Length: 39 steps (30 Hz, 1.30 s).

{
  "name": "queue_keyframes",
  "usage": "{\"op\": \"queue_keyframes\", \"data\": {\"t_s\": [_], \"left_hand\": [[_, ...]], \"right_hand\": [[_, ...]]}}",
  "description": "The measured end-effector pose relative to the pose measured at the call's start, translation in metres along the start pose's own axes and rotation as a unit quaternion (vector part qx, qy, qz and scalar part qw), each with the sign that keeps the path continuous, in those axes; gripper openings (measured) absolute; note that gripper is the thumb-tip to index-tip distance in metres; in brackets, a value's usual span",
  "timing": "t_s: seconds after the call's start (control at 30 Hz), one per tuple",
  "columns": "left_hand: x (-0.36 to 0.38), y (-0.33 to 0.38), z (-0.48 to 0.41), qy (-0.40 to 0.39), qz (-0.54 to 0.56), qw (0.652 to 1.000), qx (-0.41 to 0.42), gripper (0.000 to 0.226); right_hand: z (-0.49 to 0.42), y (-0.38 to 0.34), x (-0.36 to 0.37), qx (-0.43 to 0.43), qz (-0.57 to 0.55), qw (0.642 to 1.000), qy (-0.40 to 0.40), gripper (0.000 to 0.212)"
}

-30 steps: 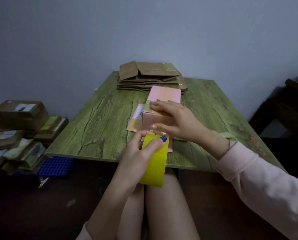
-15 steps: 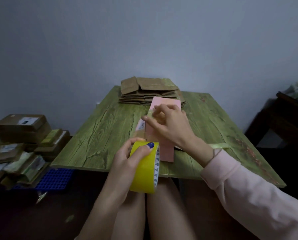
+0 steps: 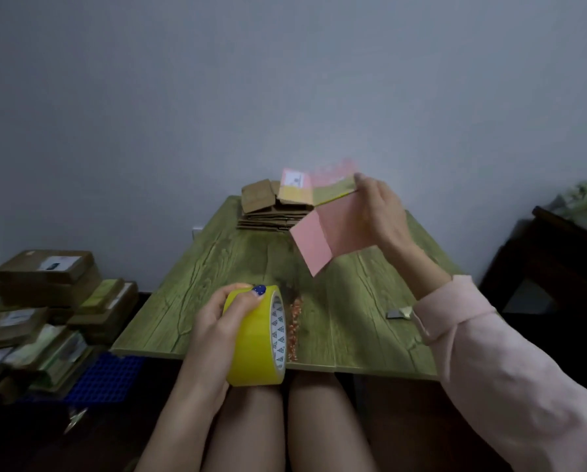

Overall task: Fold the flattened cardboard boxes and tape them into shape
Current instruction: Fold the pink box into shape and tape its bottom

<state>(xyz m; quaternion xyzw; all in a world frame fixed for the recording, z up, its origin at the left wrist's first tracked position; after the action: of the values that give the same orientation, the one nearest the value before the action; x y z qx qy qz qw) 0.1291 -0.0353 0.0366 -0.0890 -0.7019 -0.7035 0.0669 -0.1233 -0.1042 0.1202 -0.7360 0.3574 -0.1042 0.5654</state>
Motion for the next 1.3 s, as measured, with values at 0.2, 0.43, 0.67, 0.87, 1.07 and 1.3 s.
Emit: {"op": "queue_keyframes", "data": {"t_s": [0.2, 0.43, 0.67, 0.87, 1.07, 1.3], "left_hand": [[0.008, 0.002, 0.001, 0.000, -0.007, 1.000, 0.001, 0.014], [0.030, 0.000, -0.008, -0.018, -0.008, 1.000, 0.008, 0.017], [0.064, 0.000, -0.047, -0.042, -0.025, 0.998, 0.030, 0.036], [0.077, -0.012, -0.082, -0.050, -0.051, 0.996, 0.062, 0.038], [0.075, -0.017, -0.095, -0.053, -0.043, 0.995, 0.079, 0.039], [0.069, -0.022, -0.103, -0.047, -0.053, 0.994, 0.088, 0.038]], "right_hand": [[0.011, 0.052, -0.022, 0.061, -0.010, 0.998, -0.034, 0.037], [0.008, 0.089, -0.048, 0.064, 0.008, 0.996, -0.069, 0.032], [-0.059, 0.112, -0.088, 0.215, -0.095, 0.962, 0.137, 0.030], [-0.132, 0.128, -0.099, 0.178, -0.009, 0.951, 0.253, 0.048], [-0.180, 0.164, -0.072, 0.190, 0.061, 0.946, 0.255, 0.054], [-0.210, 0.179, -0.057, 0.118, 0.201, 0.953, 0.195, 0.051]]}}
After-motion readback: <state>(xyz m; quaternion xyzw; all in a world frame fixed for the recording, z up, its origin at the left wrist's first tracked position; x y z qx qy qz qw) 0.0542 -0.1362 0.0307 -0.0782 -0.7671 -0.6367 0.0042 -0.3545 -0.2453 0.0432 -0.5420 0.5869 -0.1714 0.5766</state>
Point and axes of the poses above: each hand's wrist, its own z-axis away from the middle knuckle, its own x-axis out of the palm, y = z × x, the point moved 5 cm from there along -z, towards the middle knuckle, and after that the axes turned 4 degrees about y, right-handed, at the moved point
